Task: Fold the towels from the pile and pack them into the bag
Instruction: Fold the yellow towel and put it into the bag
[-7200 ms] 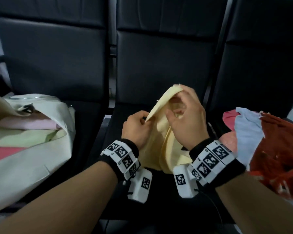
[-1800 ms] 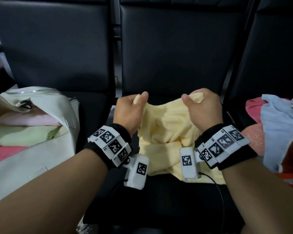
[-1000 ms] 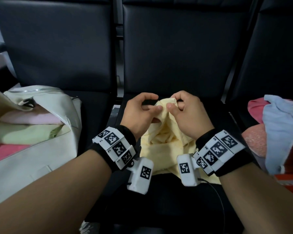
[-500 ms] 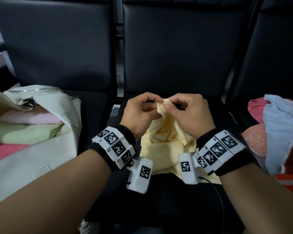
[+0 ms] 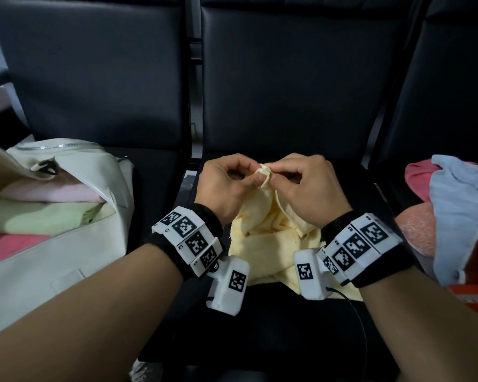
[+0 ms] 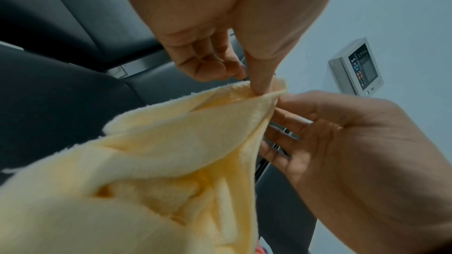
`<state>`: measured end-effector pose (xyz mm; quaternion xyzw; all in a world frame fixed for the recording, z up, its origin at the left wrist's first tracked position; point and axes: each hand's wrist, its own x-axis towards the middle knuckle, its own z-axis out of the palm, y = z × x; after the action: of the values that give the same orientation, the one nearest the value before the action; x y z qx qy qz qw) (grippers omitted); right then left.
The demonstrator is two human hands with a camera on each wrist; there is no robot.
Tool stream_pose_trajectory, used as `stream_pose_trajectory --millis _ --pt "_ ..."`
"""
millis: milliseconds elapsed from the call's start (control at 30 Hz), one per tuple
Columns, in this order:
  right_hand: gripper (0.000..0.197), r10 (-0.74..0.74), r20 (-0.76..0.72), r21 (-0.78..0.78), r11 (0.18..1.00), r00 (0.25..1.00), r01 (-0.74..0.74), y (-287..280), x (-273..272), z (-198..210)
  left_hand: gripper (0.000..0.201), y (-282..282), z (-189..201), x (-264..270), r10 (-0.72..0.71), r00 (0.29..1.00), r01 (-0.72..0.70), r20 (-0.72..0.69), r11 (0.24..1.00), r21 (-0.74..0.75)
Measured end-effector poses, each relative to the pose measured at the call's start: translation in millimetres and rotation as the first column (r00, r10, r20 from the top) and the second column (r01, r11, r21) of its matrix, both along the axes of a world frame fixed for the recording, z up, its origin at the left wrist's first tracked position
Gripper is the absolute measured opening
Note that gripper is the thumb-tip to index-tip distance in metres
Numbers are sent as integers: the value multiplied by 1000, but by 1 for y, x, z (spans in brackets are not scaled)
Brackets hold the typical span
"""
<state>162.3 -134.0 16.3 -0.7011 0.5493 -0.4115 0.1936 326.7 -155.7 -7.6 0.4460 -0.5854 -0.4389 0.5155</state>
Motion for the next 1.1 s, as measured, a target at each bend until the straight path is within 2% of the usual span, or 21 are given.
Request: stream_pose_trajectory --millis 67,200,367,467,600,700,733,800,967,1100 --pt "17 29 0 10 1000 1000 -29 2 1 1 13 -2 -2 1 35 998 -35 43 999 4" --pt "28 28 -35 1 1000 999 -28 4 2 1 20 -3 -3 1 81 993 -80 84 997 -7" --pt "14 -24 -34 -17 1000 999 24 2 3 0 26 -2 -1 -1 100 986 -94 132 994 -50" --pt "13 -30 -33 -17 999 999 29 2 2 0 22 -2 -2 0 89 980 -75 177 994 -84" --pt "12 13 3 -21 1000 1000 -13 2 2 2 29 -3 -3 2 48 963 -22 266 994 -103" --pt "9 29 53 -43 999 998 -26 2 1 3 12 -4 -4 3 44 912 -21 407 998 -61" --pt "8 21 70 -57 998 997 -17 1 1 4 7 -4 -3 4 51 896 -39 440 999 -35" --pt "7 -4 123 -79 997 992 14 0 -1 5 9 -7 0 9 83 875 -93 478 996 -3" --pt "5 -88 234 -79 991 968 109 -1 -6 8 18 -13 3 22 219 854 -248 472 969 -2" --pt "6 -144 277 -73 983 950 170 -4 -7 8 15 -17 6 28 302 835 -344 459 939 7"
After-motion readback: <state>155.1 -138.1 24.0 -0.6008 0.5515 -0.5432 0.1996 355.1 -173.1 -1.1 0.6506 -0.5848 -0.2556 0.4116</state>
